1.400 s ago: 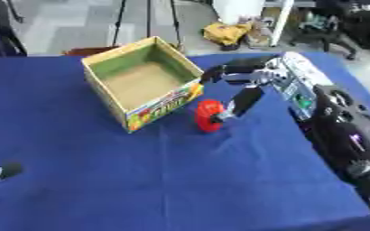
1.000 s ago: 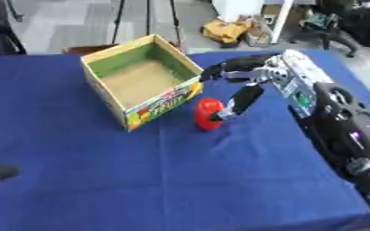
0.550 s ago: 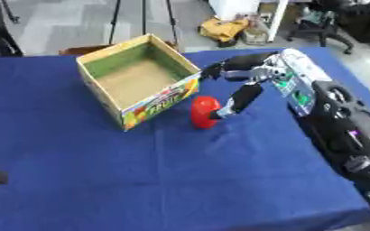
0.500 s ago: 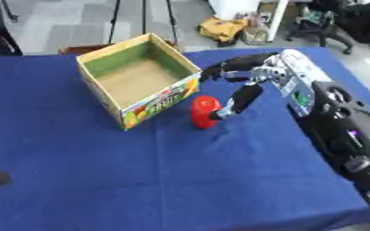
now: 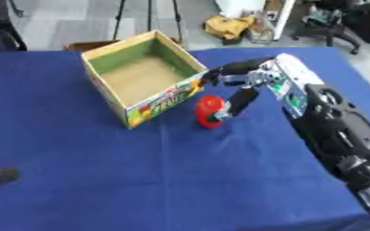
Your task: Pick up objects on the table and place them in the box.
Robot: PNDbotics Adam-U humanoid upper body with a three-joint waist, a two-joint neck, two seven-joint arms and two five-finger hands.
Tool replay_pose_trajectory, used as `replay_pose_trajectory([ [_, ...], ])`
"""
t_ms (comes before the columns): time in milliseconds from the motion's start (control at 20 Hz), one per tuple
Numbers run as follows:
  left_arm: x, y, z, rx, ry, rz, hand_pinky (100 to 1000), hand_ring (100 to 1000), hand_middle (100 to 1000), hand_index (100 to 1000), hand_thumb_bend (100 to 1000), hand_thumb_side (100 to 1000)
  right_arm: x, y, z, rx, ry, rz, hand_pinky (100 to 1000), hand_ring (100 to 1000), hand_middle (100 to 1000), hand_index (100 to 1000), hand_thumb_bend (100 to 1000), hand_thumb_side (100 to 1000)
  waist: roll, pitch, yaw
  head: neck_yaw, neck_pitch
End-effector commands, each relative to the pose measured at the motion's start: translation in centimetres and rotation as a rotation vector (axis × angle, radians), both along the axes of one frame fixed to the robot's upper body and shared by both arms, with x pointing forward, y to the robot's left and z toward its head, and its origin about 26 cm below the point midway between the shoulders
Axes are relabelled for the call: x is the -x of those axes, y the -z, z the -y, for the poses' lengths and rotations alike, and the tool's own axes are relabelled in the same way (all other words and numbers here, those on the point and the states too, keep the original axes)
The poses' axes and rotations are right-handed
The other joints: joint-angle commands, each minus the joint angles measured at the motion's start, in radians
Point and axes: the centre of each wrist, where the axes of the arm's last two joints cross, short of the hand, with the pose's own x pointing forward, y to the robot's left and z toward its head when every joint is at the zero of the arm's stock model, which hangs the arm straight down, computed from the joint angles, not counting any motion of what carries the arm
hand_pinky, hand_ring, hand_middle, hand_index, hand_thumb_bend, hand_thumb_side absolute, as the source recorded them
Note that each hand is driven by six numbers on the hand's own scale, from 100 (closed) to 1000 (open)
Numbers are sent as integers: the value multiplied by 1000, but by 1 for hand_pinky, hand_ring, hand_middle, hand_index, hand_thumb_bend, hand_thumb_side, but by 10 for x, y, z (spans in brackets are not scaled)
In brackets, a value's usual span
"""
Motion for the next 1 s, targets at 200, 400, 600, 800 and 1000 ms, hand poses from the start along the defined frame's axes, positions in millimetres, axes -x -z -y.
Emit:
replay_pose_trajectory([
  [200, -3, 15, 1, 166, 14, 45, 582, 425, 571, 762, 1000, 752, -7, -10, 11, 148, -89, -83, 802, 895, 995, 1000, 449, 668, 5, -5, 18, -8, -16],
  [400, -6, 28, -1, 246, 16, 54, 581, 423, 570, 761, 1000, 756, -10, -3, 14, 156, -72, -104, 777, 882, 993, 1000, 447, 665, 8, 1, 22, -10, -13],
  [600, -9, 36, -3, 320, 18, 69, 582, 422, 570, 761, 1000, 757, -12, 5, 16, 176, -66, -128, 740, 866, 992, 1000, 449, 654, 9, 6, 19, -10, -10],
  [800, -11, 41, -3, 379, 29, 66, 584, 422, 571, 762, 1000, 759, -13, 12, 17, 200, -60, -148, 707, 847, 988, 1000, 442, 646, 9, 8, 18, -9, -8],
  [1000, -12, 42, -6, 398, 40, 57, 585, 422, 571, 762, 1000, 759, -8, 17, 27, 218, -61, -156, 620, 801, 972, 1000, 405, 619, 8, 10, 18, -9, -8],
])
